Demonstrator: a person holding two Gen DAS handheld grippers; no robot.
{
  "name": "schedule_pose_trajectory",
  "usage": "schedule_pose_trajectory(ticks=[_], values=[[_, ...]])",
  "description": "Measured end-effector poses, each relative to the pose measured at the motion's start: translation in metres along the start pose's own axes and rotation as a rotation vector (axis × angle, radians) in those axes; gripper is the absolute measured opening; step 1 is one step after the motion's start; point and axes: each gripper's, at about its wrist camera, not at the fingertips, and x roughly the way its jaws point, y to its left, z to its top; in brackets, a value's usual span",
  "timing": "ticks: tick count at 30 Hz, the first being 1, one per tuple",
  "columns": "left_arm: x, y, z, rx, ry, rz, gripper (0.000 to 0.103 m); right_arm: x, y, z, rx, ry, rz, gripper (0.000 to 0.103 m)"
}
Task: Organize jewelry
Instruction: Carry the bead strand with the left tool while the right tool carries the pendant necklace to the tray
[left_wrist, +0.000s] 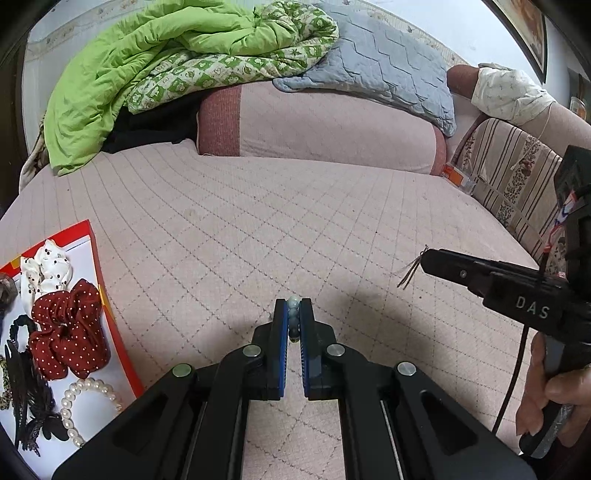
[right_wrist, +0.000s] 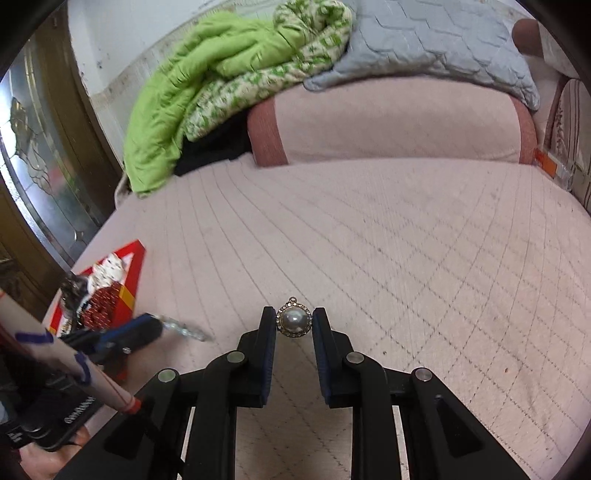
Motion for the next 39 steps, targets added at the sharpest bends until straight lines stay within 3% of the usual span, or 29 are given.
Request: schedule_pose_trajectory(ticks=[21, 39], values=[[-0.015, 0.007, -0.001, 0.012, -0.026, 0.038, 0.006, 0.002, 0.030, 0.004, -0.017, -0.006, 0.059, 0.021], [-0.064, 0.047, -0.006, -0.042, -0.101, 0.073, 0.006, 0.005, 0.087, 0.003, -0.070, -0.012, 0.160, 0.021]])
